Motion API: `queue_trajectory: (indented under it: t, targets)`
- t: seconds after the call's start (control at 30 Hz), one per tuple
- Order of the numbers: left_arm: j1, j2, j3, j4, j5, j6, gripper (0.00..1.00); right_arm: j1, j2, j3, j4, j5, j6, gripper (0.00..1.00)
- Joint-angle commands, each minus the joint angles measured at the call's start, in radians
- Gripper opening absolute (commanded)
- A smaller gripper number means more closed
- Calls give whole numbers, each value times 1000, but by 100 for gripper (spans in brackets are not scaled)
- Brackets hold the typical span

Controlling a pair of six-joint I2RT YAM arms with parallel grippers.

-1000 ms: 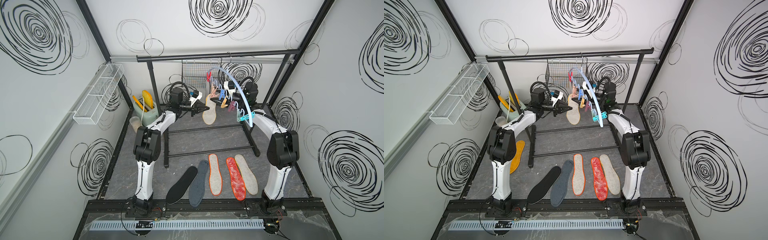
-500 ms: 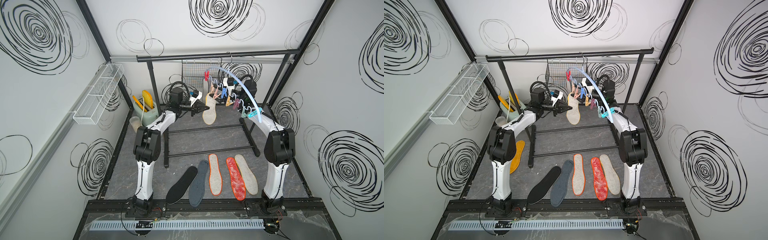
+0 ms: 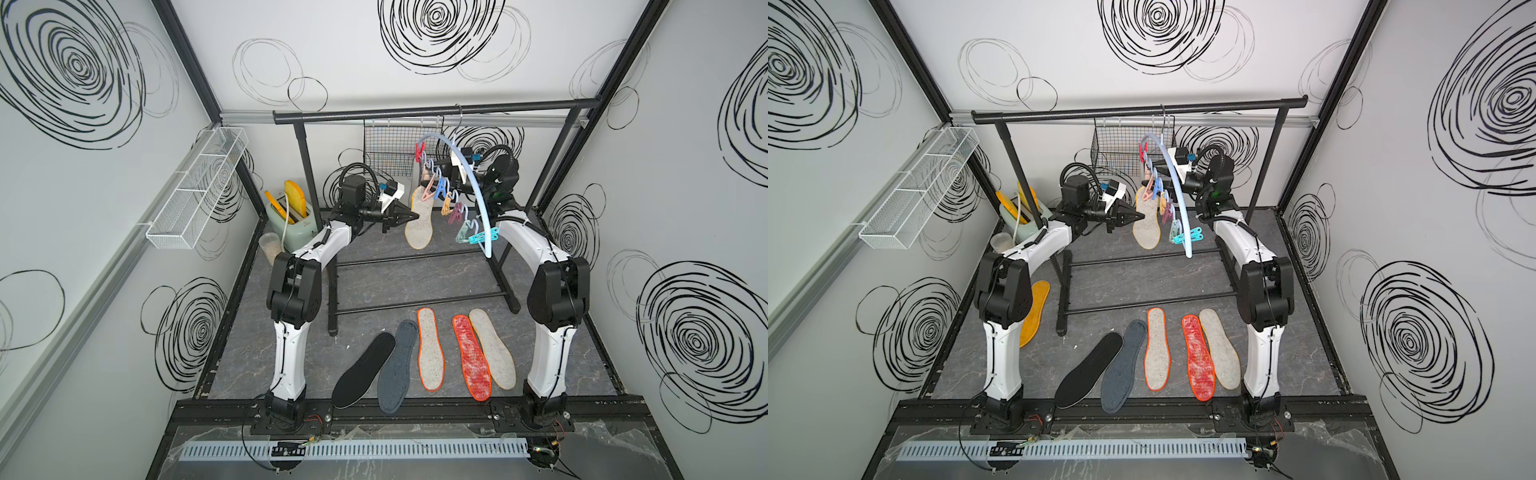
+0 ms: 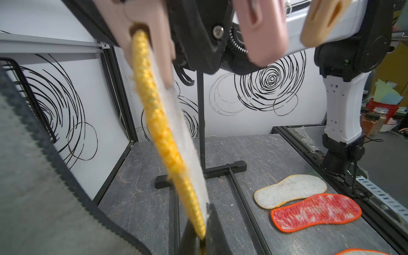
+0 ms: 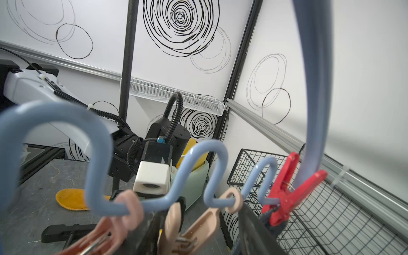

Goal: Take the shoe insoles off the hanger
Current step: Open the clamp at the hanger.

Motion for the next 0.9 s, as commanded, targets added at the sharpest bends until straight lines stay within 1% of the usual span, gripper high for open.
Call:
queue_trajectory:
  t: [0.0,0.17,0.27,0.47,0.6,0.7,0.87]
  targets:
    - [13,7,22,12,29,22,0,8,14,29,30,-43,31,54]
    - [14,9,24,12,25,20,0,20,25,48,-4,-70,23,52]
    - [14,6,24,12,27,21,0,25,27,54,-9,-75,24,46]
    - [17,7,22,13,23,21,0,28,31,69,-17,-80,28,39]
    - [17,6,22,11,20,21,0,29,33,71,-9,-80,39,29]
    - [17,9,21,10,17,22,0,30,35,74,1,-78,51,25]
    - [17,8,19,-5,-3,23,0,30,39,75,14,-74,62,16]
